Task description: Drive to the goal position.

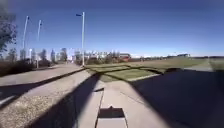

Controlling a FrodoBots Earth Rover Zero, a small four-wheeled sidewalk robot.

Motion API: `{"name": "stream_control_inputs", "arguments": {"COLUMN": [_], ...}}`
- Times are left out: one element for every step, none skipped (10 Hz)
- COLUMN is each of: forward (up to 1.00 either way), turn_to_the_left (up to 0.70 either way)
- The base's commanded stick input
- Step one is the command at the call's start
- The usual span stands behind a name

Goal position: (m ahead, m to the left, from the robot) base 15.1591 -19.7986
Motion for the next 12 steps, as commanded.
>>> {"name": "stream_control_inputs", "arguments": {"forward": [0.00, 0.00, 0.00, 0.00, 0.00, 0.00, 0.00, 0.00, 0.00, 0.00, 0.00, 0.00], "turn_to_the_left": [-0.70, -0.70, -0.70, -0.70, -0.70, -0.70, -0.70, -0.70, -0.70, -0.70, -0.70, -0.70]}}
